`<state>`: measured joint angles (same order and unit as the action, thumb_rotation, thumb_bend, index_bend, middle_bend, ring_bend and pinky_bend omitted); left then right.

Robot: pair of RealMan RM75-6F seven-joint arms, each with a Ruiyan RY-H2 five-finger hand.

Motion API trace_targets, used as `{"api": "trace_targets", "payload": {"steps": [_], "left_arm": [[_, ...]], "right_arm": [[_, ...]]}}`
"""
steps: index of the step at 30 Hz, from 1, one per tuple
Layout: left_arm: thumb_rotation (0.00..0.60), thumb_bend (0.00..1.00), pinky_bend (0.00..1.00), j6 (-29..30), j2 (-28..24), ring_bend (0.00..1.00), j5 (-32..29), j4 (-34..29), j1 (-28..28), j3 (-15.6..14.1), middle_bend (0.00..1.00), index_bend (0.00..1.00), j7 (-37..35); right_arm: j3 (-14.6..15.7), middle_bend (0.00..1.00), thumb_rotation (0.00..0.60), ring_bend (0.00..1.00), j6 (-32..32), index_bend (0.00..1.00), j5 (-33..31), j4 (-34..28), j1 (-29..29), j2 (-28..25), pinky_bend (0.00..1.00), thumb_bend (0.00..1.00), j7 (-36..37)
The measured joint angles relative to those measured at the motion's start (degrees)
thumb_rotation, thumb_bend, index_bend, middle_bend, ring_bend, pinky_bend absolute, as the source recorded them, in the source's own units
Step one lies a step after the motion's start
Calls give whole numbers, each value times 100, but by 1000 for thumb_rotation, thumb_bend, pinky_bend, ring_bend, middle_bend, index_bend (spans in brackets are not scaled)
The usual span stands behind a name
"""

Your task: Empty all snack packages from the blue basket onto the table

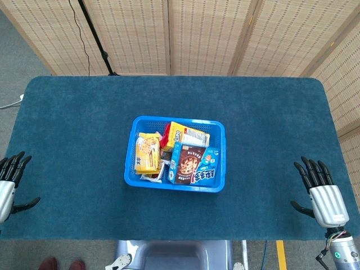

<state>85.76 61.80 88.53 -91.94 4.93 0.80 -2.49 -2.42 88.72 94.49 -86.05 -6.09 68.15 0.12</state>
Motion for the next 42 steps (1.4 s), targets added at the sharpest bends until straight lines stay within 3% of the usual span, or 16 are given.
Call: {"api": "trace_targets", "payload": {"steps": [10, 17, 23, 32, 42], "left_arm": [[600, 0, 0, -44, -188, 0, -127, -306, 0, 50, 0, 0, 22], [600, 0, 0, 96, -403, 0, 52, -880, -30, 38, 0, 0, 16], [600, 0, 0, 43, -493, 0, -103, -1018, -20, 84, 0, 0, 73], [600, 0, 0, -62, -489, 0, -336, -1021, 12, 168, 0, 0, 153], [600, 0, 0, -196, -422, 0, -625, -1016, 72, 269, 0, 0, 314]], "right_arm": [[-58, 0, 600, 0, -87, 0, 386, -54, -316, -153, 0, 0, 33], [-174, 0, 600, 0, -665, 0, 845, -554, -1108, -888, 0, 0, 442], [-231, 0, 600, 0, -1403, 0, 1283, -1222, -1846, -1515, 0, 0, 932], [-517, 0, 600, 0, -2736, 2, 1368, -1438, -3084, -1347, 19, 0, 973], [-997, 0, 600, 0, -4006, 4, 611, -1662, -3993, -986, 14, 0, -92]]}}
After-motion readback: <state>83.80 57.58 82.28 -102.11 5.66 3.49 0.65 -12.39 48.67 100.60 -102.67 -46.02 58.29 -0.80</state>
